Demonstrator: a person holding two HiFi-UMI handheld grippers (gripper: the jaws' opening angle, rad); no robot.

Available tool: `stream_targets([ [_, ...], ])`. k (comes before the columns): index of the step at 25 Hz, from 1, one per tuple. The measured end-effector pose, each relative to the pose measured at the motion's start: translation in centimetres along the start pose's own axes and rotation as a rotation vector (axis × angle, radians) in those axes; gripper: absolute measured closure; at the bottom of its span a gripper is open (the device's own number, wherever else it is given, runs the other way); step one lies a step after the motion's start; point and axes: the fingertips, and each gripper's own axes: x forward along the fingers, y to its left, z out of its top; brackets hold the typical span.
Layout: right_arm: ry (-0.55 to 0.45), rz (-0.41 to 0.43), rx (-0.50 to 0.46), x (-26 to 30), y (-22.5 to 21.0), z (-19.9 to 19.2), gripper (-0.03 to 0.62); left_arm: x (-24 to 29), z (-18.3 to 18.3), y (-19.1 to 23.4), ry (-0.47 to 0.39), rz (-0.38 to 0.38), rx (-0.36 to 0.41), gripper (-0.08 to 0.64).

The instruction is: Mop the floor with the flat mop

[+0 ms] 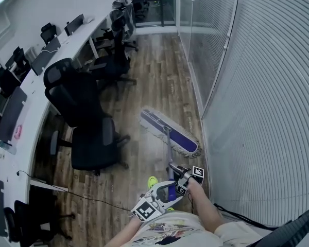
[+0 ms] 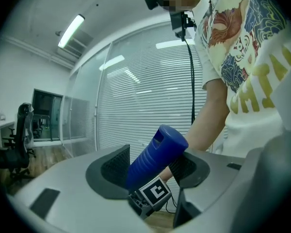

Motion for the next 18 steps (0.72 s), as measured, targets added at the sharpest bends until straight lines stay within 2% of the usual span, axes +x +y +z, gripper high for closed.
stream_targets([
  [6, -0.013, 0.011, -0.012, 6.0, 2.9, 3.4, 0.414, 0.2, 1.3, 7.6, -0.029, -0.027, -0.015, 0.339],
  [10, -0.02, 0.013, -0.007, 9.1, 3.8, 4.5, 0.414, -0.3, 1.4, 11.1, -0.036, -0.042, -0.021, 0.339],
  [13, -0.012, 0.005, 0.0, 10.2, 3.6, 3.9, 0.416, -1.5, 1.2, 11.9, -0.033, -0.045, -0.031, 0.339],
  [18, -0.017, -0.006, 0.007, 10.1, 2.8, 2.7, 0.42, -2.7, 0.3, 11.0, 0.011, -0.047, -0.012, 0.339],
])
